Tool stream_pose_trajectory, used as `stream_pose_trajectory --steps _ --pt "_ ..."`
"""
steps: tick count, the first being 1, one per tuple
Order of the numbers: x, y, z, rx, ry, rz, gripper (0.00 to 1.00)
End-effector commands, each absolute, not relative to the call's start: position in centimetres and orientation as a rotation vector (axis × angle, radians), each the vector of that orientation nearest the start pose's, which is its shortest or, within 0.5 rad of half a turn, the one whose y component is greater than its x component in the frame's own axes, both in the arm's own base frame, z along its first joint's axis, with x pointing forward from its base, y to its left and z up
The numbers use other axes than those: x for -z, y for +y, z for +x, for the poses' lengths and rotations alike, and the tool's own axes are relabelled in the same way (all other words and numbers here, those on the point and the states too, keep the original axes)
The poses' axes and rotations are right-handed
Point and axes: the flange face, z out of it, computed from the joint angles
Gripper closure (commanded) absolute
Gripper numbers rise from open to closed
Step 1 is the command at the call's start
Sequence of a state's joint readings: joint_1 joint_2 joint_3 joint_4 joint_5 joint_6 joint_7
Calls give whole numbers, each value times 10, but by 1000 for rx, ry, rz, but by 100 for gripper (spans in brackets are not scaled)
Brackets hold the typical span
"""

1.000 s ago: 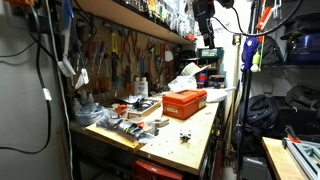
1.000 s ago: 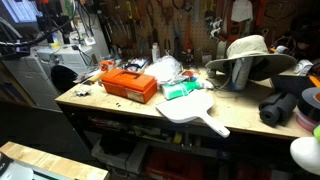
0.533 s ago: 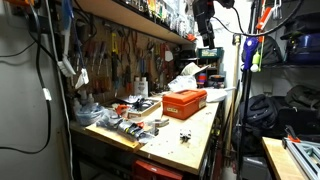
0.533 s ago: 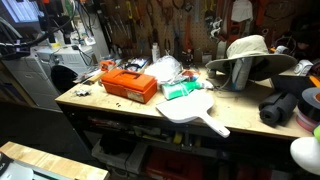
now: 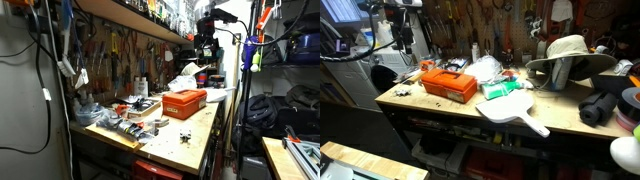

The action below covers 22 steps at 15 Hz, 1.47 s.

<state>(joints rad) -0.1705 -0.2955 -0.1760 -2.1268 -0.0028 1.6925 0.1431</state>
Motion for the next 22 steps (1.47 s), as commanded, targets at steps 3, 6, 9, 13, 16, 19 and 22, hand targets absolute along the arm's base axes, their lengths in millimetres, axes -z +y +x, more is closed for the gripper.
stream_pose_trajectory --steps 3,6,9,13,16,19,22 --pt "-483 -211 442 -93 1136 -2798 0" --pt "-464 -227 463 20 1336 -2697 0" --pt "-441 -231 483 115 1538 -2589 0" --pt "-435 -236 493 174 1625 -2559 0" --pt "-421 -239 498 169 1709 -2510 0" --pt "-418 -239 507 193 1742 -2463 0" --pt "-401 -242 523 233 1818 -2387 0"
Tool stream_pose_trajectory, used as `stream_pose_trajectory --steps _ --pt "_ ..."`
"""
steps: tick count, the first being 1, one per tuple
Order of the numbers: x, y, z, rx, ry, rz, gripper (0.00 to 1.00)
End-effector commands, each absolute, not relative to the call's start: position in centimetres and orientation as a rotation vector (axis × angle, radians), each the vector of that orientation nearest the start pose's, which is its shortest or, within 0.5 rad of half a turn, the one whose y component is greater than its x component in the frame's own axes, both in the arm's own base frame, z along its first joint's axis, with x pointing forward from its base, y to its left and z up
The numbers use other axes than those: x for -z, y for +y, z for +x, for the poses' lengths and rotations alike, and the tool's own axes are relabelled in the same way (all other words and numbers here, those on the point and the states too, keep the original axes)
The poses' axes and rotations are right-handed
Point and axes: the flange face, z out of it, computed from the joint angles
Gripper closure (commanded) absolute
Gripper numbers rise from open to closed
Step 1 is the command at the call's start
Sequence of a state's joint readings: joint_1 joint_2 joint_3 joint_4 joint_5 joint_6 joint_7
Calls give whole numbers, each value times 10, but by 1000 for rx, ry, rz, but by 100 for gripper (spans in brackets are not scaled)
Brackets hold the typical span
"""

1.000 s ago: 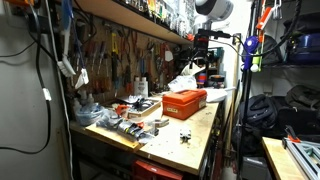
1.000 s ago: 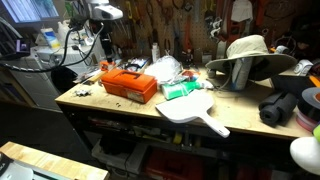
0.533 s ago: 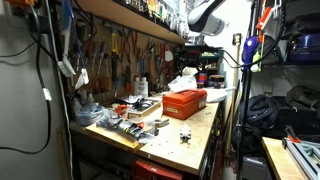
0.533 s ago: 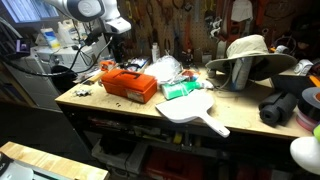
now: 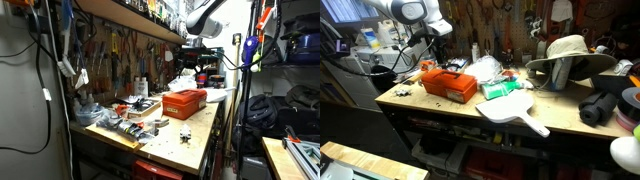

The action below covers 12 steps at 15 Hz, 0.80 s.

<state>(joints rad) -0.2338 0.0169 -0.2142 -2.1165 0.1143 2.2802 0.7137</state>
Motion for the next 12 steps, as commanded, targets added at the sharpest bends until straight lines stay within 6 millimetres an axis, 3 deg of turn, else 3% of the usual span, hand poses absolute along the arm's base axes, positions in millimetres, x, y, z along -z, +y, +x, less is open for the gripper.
stream_pose_trajectory --steps 1,6,12 --pt "-394 -243 527 257 1852 -2355 0" --pt "-365 -239 549 350 1928 -2235 0" --pt "-347 -235 558 351 2001 -2169 0"
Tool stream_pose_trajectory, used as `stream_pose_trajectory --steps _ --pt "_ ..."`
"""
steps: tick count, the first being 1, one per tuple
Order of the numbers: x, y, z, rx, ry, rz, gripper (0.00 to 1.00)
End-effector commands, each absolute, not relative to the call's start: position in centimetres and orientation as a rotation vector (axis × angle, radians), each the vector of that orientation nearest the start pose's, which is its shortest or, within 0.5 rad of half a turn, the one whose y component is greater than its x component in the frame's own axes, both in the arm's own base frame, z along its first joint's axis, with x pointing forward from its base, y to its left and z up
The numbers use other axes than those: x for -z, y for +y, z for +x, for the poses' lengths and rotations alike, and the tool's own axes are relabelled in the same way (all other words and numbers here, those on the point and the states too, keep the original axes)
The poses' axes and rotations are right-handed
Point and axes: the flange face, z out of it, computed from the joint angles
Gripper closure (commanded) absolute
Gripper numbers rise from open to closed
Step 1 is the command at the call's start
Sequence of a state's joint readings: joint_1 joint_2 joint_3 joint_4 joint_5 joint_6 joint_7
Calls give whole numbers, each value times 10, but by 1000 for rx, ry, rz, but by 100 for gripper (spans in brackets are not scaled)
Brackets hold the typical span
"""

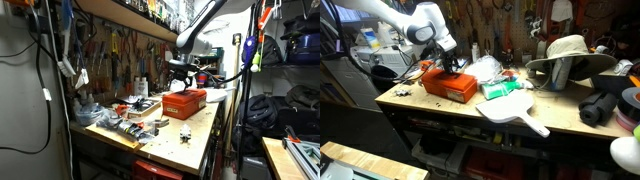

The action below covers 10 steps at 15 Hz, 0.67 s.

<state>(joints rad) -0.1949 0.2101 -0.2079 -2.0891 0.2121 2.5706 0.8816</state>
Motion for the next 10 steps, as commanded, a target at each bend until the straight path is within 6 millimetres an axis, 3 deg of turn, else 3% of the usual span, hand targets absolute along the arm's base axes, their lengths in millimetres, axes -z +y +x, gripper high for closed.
stream_pose_trajectory --steps 1,10 --pt "-347 -236 557 341 2021 -2157 0" --pt "-348 -241 553 250 2129 -2086 0"
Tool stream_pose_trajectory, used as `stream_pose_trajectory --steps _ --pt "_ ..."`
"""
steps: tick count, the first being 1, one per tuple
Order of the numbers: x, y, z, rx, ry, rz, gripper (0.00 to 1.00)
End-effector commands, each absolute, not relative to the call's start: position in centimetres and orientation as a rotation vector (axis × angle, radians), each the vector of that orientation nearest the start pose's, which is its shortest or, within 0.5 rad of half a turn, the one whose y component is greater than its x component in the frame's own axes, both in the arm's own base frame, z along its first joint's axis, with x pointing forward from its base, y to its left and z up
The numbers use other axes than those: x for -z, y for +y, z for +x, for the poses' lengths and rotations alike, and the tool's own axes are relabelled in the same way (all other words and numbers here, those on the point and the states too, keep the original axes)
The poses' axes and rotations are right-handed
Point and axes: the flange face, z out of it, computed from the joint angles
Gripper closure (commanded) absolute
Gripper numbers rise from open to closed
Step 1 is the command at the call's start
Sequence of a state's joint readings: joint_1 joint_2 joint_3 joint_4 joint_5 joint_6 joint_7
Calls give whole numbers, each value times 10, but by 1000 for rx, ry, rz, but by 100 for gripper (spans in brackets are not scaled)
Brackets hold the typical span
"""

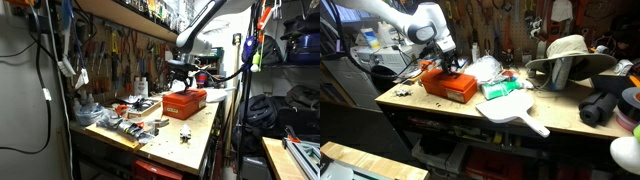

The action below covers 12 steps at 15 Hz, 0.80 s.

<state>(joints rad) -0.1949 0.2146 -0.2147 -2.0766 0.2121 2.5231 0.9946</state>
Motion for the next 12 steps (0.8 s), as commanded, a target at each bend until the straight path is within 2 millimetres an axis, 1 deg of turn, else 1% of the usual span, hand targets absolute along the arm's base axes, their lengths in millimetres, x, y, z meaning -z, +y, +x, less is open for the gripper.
stream_pose_trajectory --steps 1,5,7,12 --pt "-348 -243 555 285 2137 -2070 0" --pt "-347 -251 563 392 2131 -2035 0" --pt "-342 -253 565 410 2135 -2025 0" --pt "-351 -246 558 418 2110 -2040 0"
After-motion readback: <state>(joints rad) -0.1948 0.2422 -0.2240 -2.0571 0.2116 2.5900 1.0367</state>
